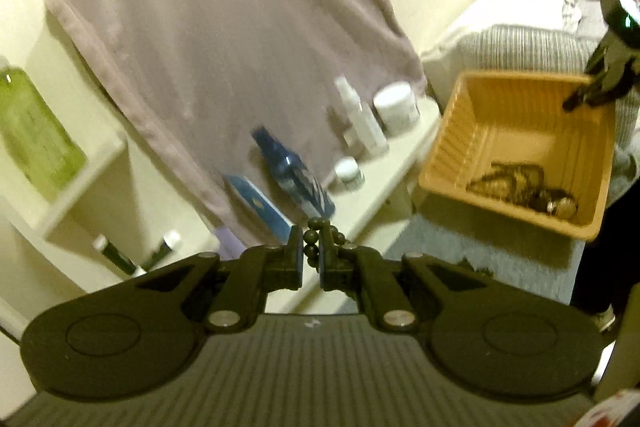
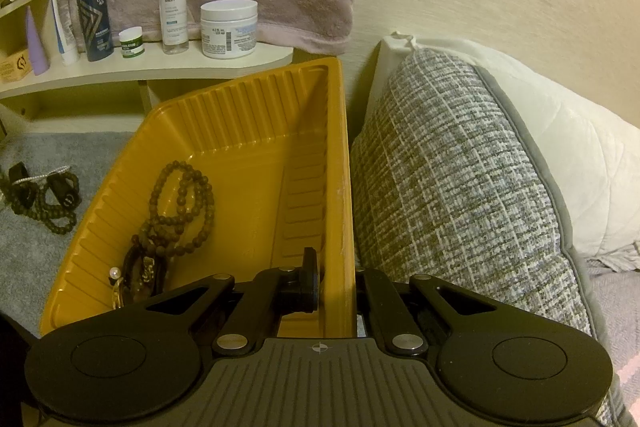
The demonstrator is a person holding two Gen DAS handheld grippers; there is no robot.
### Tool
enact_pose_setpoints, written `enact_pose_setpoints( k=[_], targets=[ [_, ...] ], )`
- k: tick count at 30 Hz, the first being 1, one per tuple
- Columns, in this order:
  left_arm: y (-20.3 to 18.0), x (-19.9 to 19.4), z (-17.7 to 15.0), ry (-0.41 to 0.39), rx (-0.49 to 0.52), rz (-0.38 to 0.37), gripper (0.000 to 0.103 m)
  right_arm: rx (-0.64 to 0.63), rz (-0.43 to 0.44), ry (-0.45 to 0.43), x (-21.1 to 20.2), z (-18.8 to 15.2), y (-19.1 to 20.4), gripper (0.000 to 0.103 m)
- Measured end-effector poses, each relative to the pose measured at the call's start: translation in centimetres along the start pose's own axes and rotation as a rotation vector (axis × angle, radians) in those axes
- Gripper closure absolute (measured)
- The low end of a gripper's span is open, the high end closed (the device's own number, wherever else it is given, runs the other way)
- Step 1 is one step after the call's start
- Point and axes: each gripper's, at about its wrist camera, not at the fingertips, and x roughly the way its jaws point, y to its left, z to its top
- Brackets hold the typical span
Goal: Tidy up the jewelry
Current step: 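Lift the long bead necklace high above the tray with the left tool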
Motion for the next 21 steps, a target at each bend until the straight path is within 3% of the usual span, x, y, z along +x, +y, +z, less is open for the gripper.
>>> enact_pose_setpoints(
  k=[21],
  targets=[
    [4.5, -5.5, 7.9, -0.187, 0.042, 0.013, 0.097, -0.008, -0.001, -0.002, 0.1, 0.2, 0.1, 0.099]
  ],
)
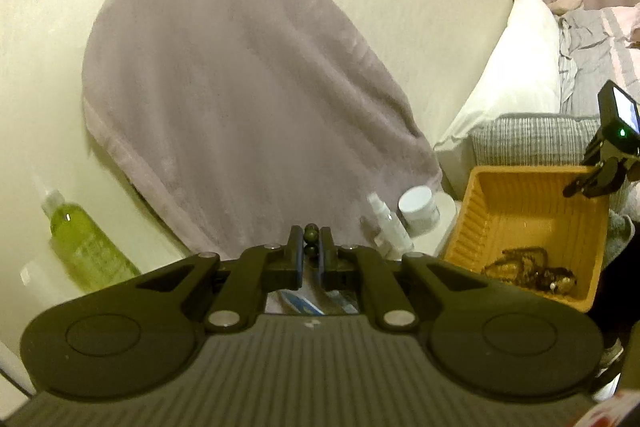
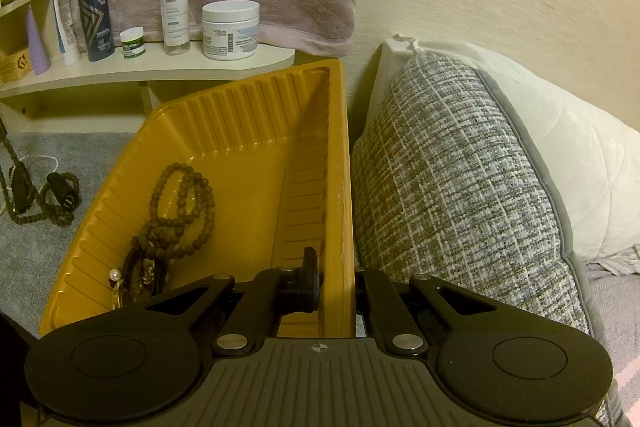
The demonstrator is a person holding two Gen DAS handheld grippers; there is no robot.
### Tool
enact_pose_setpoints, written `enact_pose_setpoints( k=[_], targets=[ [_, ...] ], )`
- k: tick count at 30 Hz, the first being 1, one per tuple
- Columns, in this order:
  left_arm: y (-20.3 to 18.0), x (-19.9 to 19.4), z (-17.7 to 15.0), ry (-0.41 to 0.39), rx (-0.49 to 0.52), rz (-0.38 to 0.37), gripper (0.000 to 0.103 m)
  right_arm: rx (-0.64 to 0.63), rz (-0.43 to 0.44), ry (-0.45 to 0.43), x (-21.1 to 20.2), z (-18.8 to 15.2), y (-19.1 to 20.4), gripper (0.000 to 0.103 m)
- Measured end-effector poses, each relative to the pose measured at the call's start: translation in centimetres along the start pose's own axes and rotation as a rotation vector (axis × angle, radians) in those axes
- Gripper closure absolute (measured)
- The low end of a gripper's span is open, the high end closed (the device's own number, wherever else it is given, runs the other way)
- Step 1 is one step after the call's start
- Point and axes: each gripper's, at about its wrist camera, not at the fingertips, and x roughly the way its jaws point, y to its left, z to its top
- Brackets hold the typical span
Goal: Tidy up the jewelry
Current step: 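Lift the long bead necklace high above the tray with the left tool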
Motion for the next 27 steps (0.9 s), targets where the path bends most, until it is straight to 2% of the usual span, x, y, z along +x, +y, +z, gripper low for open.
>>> enact_pose_setpoints(
  k=[27],
  targets=[
    [1.1, -0.3, 8.2, -0.131, 0.128, -0.084, 0.097, 0.0, 0.0, -0.001, 0.0, 0.0, 0.0, 0.099]
  ],
)
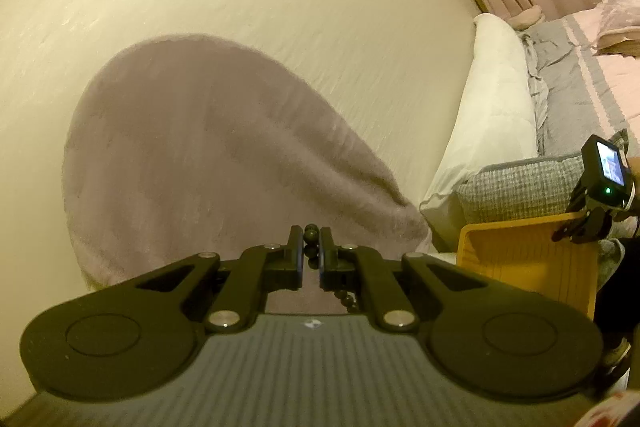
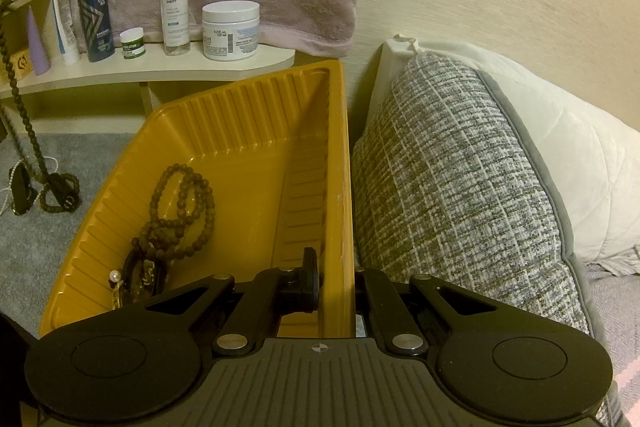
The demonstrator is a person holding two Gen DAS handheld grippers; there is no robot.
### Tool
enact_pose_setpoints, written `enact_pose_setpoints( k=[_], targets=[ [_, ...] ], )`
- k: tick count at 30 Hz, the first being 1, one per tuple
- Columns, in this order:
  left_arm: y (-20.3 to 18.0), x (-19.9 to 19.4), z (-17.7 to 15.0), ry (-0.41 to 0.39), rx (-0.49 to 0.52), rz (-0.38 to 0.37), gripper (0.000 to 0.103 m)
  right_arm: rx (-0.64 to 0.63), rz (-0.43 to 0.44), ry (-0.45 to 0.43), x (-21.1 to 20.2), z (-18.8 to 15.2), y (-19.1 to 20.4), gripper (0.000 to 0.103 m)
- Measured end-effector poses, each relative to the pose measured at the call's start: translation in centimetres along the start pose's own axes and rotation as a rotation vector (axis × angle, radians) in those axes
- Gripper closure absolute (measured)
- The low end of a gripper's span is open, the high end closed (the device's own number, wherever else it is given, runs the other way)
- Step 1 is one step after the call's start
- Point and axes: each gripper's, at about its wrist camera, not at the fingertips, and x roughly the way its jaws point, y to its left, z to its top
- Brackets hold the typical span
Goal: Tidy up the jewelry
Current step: 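Lift the long bead necklace high above the tray with the left tool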
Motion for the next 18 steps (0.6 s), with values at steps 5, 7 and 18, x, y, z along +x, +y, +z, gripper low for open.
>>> enact_pose_setpoints(
  k=[5, 7, 18],
  targets=[
    [-0.1, 0.5, 1.5, -0.041, 0.005, -0.014, 0.097, -0.001, 0.0, 0.0, 0.0, 0.0, 0.0, 0.099],
    [-0.1, 0.8, 2.2, -0.062, 0.005, -0.025, 0.097, -0.003, -0.001, 0.0, 0.0, 0.0, 0.0, 0.099],
    [-2.2, 3.6, 6.3, -0.169, 0.016, -0.126, 0.097, -0.006, -0.001, 0.0, 0.0, 0.0, 0.0, 0.099]
  ],
)
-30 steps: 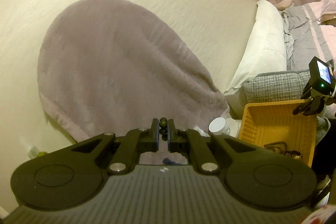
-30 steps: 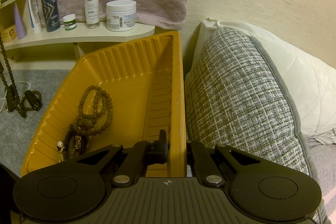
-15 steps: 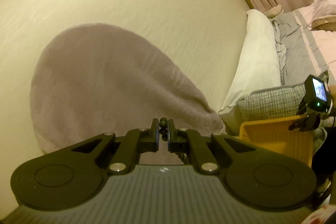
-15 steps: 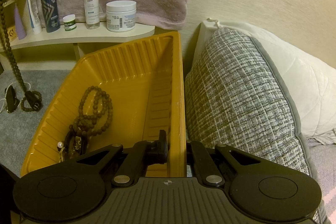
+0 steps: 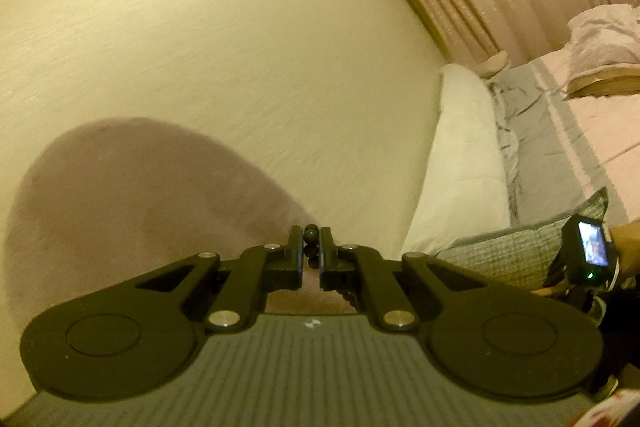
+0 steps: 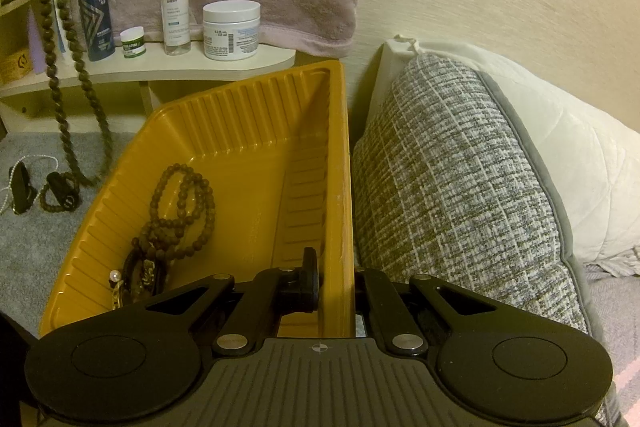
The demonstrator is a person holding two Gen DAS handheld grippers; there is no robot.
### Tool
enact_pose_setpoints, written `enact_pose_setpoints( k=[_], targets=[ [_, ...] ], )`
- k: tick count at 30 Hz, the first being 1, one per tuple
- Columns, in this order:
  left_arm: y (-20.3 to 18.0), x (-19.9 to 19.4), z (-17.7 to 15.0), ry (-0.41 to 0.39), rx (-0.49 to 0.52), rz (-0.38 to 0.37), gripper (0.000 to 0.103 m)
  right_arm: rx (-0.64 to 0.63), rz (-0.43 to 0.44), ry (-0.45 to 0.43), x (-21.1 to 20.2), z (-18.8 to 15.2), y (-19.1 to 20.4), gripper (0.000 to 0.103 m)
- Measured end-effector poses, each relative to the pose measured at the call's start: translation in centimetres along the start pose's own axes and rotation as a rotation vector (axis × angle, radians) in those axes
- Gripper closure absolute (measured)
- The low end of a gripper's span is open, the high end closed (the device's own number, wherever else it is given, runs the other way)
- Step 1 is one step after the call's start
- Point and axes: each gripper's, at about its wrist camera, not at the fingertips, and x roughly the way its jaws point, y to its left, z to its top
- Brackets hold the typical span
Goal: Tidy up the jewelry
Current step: 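Lift the long bead necklace high above the tray with the left tool, then lower the bead necklace into the tray and open the left tool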
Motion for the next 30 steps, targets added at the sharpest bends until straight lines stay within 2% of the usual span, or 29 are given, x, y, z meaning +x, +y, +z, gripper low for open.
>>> enact_pose_setpoints(
  k=[6, 23, 30],
  targets=[
    [-1.9, 3.3, 0.1, 0.013, -0.002, -0.077, 0.097, -0.002, 0.001, 0.0, 0.0, 0.1, 0.0, 0.099],
    [-8.6, 11.1, -5.2, 0.203, -0.003, -0.284, 0.097, -0.005, 0.0, 0.0, 0.0, -0.1, 0.1, 0.099],
    [-10.8, 13.9, -7.2, 0.274, -0.018, -0.338, 0.097, -0.005, 0.001, 0.0, 0.1, -0.1, 0.0, 0.099]
  ],
)
